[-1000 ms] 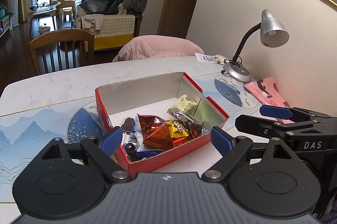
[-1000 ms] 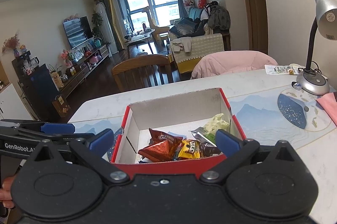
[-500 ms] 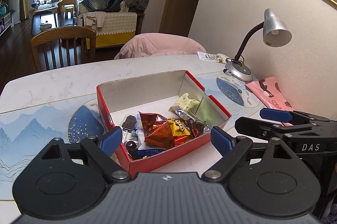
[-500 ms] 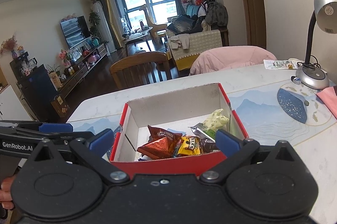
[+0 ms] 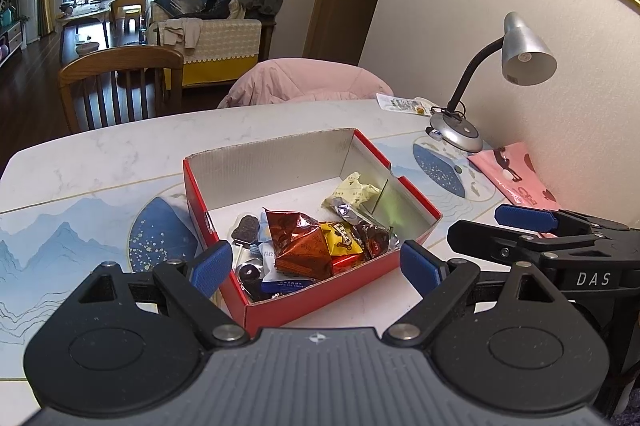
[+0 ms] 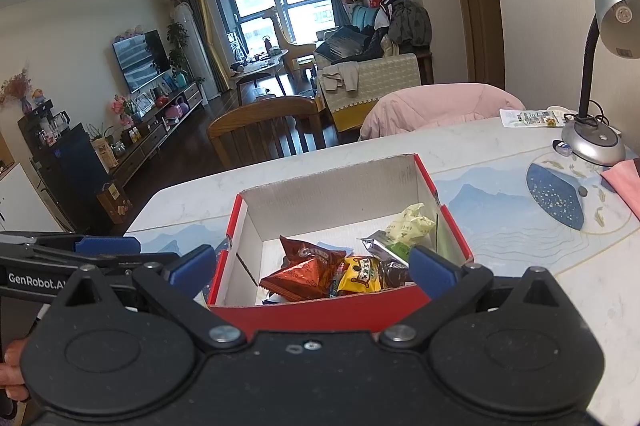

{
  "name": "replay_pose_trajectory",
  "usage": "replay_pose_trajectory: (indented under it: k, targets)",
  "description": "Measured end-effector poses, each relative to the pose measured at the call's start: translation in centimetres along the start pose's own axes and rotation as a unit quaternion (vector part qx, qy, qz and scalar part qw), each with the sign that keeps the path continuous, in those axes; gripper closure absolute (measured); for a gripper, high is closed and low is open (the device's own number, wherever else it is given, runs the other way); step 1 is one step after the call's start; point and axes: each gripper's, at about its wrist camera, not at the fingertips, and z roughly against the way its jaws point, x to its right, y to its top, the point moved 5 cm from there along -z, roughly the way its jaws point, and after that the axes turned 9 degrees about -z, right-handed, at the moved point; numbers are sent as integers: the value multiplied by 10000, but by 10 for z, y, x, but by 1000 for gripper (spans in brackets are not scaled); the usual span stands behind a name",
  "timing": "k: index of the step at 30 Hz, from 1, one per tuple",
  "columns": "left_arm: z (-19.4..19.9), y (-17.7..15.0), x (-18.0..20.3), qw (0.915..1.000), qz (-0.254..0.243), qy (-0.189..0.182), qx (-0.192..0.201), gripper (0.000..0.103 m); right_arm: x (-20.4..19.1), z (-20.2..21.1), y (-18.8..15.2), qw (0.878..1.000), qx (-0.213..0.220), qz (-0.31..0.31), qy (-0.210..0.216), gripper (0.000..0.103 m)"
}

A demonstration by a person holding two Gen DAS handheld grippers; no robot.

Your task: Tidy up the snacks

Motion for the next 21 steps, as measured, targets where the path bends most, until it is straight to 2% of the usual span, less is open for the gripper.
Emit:
replay_pose_trajectory:
  k: [21]
  targets:
    - [-5, -7, -3, 9999, 96, 22, -116, 12, -1, -3, -6, 10000, -50, -48, -39, 0]
